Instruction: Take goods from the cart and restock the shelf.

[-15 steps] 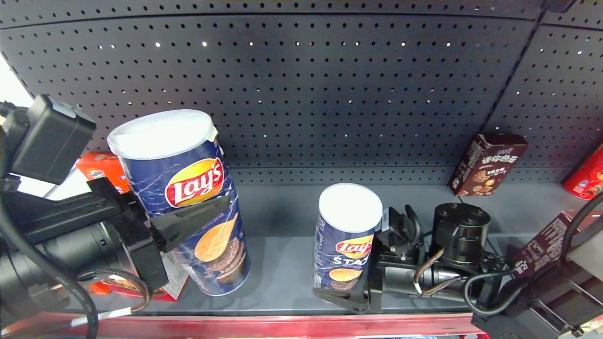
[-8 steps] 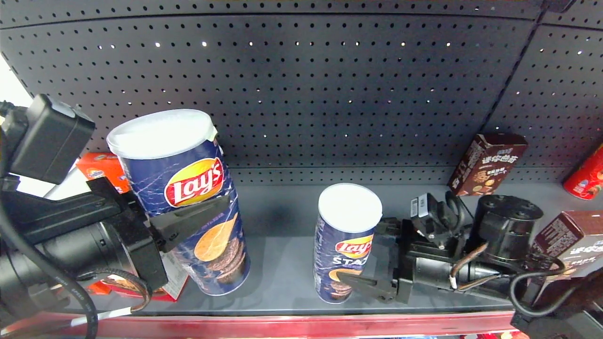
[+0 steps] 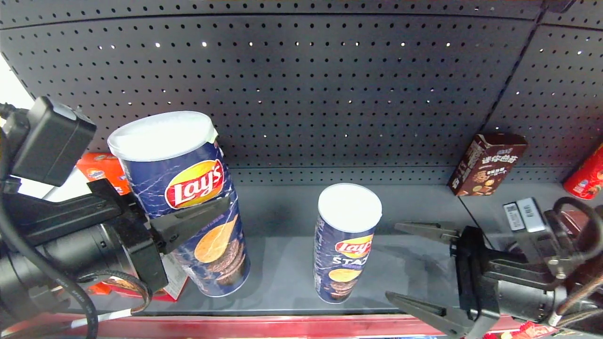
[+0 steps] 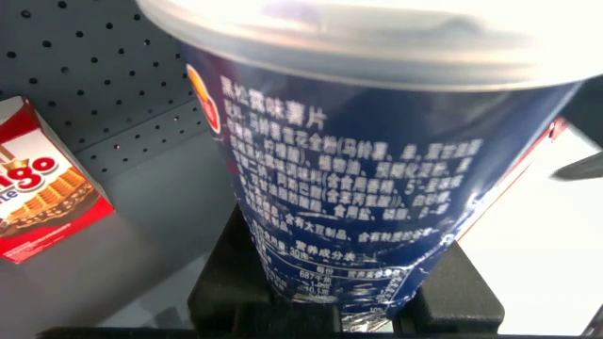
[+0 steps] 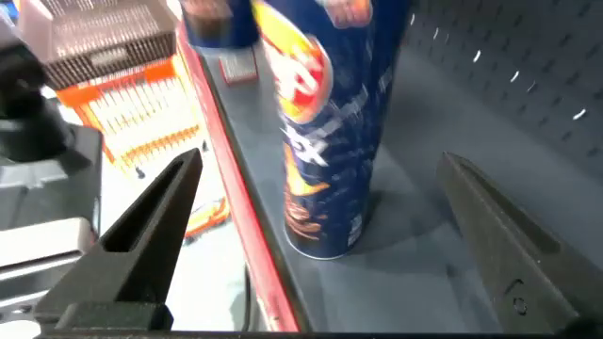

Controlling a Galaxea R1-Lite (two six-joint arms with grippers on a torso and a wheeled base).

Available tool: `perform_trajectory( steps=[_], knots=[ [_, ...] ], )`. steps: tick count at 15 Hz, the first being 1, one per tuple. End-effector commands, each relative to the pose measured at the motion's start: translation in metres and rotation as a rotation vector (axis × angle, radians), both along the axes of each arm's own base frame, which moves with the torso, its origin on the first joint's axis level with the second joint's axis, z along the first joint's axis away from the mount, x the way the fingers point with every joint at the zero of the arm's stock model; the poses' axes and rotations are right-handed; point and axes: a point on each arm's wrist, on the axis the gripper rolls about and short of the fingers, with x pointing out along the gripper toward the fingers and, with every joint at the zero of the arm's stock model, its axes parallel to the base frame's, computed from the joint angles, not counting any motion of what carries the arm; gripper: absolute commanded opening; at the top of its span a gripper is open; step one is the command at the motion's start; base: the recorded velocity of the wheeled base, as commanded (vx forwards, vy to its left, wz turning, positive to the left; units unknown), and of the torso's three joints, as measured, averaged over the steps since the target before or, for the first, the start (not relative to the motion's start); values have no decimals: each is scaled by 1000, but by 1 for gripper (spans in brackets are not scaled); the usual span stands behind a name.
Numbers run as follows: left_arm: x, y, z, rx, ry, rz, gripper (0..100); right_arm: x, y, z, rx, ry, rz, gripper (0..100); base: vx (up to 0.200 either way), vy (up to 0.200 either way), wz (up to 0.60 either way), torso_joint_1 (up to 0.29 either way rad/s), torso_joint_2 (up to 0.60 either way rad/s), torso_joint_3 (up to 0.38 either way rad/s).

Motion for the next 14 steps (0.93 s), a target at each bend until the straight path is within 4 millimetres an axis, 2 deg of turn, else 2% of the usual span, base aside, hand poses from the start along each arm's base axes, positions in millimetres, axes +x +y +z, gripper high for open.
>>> perform_trajectory(
  steps=[1,3,7,10,11,14],
  knots=[
    [-1,1,1,-3,-3,0,0,-25,-22,23,79,-50,-87,100,0,0,0,0,0,0],
    [-2,1,-1,-1,-2,0,0,-38,-40,34,109,-56,-196,100,0,0,0,0,0,0],
    [-4,3,-4,3,1,0,0,-74,-71,35,107,-29,-426,100,0,0,0,0,0,0],
    [-4,3,-2,1,-7,0,0,-103,-88,24,111,-21,-533,100,0,0,0,0,0,0],
    [-4,3,1,-4,-17,-2,0,-121,-98,15,111,-15,-602,100,0,0,0,0,0,0],
    [-3,2,3,-8,-25,-4,0,-149,-115,-8,97,38,-738,100,0,0,0,0,0,0]
  ],
)
